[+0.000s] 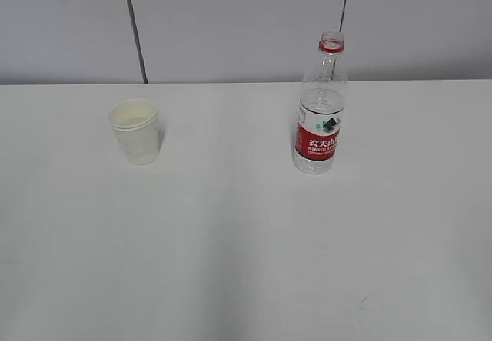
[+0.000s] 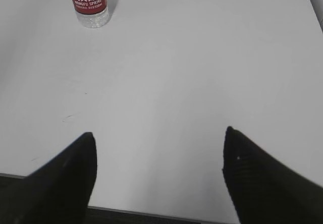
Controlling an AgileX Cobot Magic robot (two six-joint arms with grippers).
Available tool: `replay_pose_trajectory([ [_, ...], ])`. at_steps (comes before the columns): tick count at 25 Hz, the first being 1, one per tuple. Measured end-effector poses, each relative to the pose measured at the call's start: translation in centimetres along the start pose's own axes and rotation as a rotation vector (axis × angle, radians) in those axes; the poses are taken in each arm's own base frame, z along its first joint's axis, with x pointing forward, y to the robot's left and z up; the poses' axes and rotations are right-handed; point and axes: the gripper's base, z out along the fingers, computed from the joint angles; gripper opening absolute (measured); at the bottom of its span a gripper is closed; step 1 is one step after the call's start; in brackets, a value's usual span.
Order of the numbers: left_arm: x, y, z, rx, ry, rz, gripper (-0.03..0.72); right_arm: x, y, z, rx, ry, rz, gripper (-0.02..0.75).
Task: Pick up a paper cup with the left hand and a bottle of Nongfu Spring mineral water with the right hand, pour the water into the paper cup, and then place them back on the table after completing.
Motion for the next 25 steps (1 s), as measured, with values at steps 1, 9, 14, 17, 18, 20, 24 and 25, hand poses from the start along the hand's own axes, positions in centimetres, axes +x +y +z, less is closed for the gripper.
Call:
replay_pose_trajectory([
  [1, 0.0, 0.0, 0.0, -0.001, 0.0, 0.0, 0.375, 0.0, 0.0, 0.0, 0.0, 0.0, 0.0, 0.572],
  [9, 0.0, 0.0, 0.0, -0.003, 0.0, -0.001, 0.375, 0.0, 0.0, 0.0, 0.0, 0.0, 0.0, 0.572],
  [14, 0.0, 0.0, 0.0, -0.003, 0.0, -0.001, 0.375, 0.0, 0.0, 0.0, 0.0, 0.0, 0.0, 0.572],
  [17, 0.0, 0.0, 0.0, -0.003, 0.0, -0.001, 0.375, 0.0, -0.02, 0.0, 0.002, 0.0, -0.001, 0.572],
  [18, 0.0, 0.0, 0.0, -0.003, 0.0, -0.001, 0.375, 0.0, -0.02, 0.0, 0.002, 0.0, -0.001, 0.572],
  [20, 0.0, 0.0, 0.0, -0.003, 0.0, -0.001, 0.375, 0.0, -0.02, 0.0, 0.002, 0.0, -0.001, 0.572],
  [24, 0.0, 0.0, 0.0, -0.003, 0.0, -0.001, 0.375, 0.0, -0.02, 0.0, 0.002, 0.0, -0.001, 0.572],
  [25, 0.0, 0.0, 0.0, -0.003, 0.0, -0.001, 0.375, 0.0, -0.02, 0.0, 0.002, 0.0, -0.001, 0.572],
])
